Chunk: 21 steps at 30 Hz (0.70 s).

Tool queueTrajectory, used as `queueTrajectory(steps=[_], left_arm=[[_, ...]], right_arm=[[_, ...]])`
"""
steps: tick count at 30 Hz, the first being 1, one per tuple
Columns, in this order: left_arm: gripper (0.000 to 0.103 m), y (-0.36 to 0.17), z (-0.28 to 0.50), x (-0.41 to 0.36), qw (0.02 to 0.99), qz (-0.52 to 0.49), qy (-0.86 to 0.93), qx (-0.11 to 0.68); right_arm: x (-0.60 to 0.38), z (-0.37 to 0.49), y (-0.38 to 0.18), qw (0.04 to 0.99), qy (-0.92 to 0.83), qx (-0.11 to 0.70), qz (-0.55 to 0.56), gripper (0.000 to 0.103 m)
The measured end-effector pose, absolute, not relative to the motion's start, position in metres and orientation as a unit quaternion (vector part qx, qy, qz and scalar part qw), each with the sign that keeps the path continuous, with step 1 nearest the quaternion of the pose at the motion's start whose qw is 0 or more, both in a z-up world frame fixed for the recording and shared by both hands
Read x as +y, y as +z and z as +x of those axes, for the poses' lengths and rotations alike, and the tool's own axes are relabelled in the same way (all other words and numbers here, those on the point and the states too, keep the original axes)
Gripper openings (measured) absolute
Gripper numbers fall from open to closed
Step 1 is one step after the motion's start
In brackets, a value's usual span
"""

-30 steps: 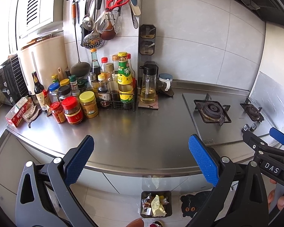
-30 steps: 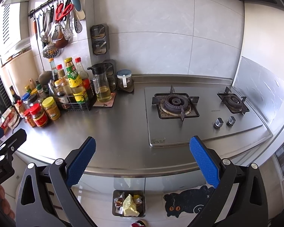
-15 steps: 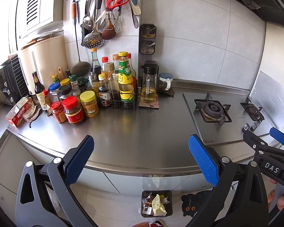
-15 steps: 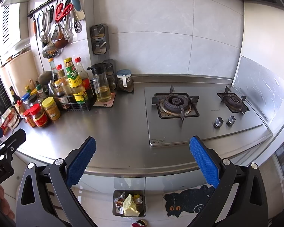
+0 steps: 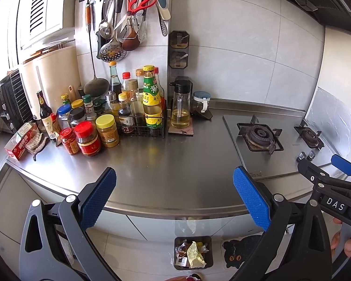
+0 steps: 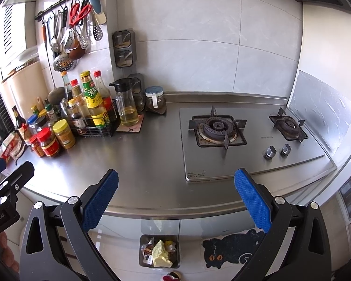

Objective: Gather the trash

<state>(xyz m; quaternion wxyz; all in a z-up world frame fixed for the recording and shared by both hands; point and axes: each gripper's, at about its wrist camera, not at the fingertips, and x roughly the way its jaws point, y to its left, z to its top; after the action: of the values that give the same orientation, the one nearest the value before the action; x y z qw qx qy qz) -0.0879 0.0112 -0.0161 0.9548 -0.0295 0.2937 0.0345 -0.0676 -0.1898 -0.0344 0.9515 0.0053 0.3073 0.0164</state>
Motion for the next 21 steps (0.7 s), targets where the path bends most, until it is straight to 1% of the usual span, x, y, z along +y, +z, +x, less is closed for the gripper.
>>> queueTrajectory(steps=[9,14,17,21], left_arm=[[0.095,-0.0180,-0.0849,0.0083,0.952,-0.024,0.032,0.304],[0.095,-0.0180,-0.0846,0.0093,0.952,-0.026,0.039,0.304],[0.095,-0.0184,-0.0855,0.0131,0.952,-0.046,0.034,0.300],[0.095,-0.0187,-0.0846,0.0127,0.954,-0.038,0.040,0.296]], right_arm=[[-0.1877,-0.0678,-0.0352,0.950,0.021,0.311,0.006,0.100],[-0.1868,-0.0667,-0.0358,0.950,0.020,0.312,0.006,0.100],[-0.1865,-0.0664,-0.0358,0.950,0.019,0.311,0.004,0.100],[-0.1859,-0.0649,-0.0375,0.950,0.018,0.312,0.006,0.100]])
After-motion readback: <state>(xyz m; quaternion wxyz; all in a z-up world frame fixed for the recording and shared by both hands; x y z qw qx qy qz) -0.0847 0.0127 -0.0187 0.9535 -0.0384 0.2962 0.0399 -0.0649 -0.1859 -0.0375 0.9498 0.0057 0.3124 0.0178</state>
